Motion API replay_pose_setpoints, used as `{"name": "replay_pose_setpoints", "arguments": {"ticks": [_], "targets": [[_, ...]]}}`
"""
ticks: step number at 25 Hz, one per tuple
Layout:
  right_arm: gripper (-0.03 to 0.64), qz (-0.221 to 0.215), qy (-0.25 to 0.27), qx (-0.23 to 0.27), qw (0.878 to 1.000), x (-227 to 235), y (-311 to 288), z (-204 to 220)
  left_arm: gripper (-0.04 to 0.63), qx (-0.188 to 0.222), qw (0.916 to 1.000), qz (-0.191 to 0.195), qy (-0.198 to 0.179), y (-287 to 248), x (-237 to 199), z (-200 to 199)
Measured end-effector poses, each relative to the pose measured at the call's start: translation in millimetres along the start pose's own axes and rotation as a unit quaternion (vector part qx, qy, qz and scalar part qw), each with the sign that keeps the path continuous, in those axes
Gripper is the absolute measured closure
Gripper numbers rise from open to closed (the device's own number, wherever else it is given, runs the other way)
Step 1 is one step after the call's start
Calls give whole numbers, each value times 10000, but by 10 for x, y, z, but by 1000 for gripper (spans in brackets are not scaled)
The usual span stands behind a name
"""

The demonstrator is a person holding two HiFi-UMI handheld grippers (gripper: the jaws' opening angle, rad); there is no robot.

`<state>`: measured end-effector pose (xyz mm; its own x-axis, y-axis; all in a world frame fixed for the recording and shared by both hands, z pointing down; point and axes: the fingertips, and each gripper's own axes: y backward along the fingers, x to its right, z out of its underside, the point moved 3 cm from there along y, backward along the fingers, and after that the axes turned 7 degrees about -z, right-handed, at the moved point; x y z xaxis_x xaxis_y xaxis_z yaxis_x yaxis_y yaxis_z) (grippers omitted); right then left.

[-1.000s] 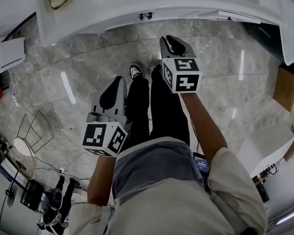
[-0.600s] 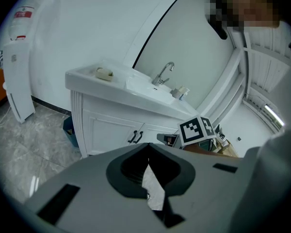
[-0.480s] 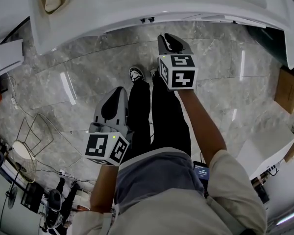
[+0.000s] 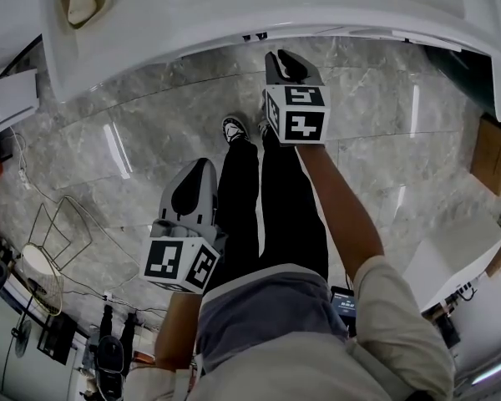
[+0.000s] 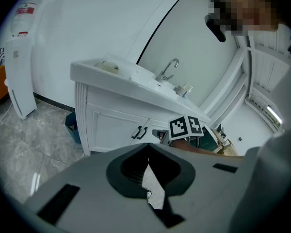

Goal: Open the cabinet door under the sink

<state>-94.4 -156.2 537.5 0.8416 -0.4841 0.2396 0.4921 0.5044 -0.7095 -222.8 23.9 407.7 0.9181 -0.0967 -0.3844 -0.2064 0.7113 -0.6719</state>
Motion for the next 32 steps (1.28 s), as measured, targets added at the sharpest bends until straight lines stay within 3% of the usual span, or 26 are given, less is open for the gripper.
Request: {"name": "replay_pose_setpoints", "arguments": {"ticks": [15, 32], "targets": [[520, -104, 85, -316, 9994, 88, -457, 163, 595, -125, 9998, 148, 82, -92, 38, 142], [520, 242, -29, -337, 9991, 230, -983, 138, 595, -251, 9995, -79, 164, -67, -237, 311]]}}
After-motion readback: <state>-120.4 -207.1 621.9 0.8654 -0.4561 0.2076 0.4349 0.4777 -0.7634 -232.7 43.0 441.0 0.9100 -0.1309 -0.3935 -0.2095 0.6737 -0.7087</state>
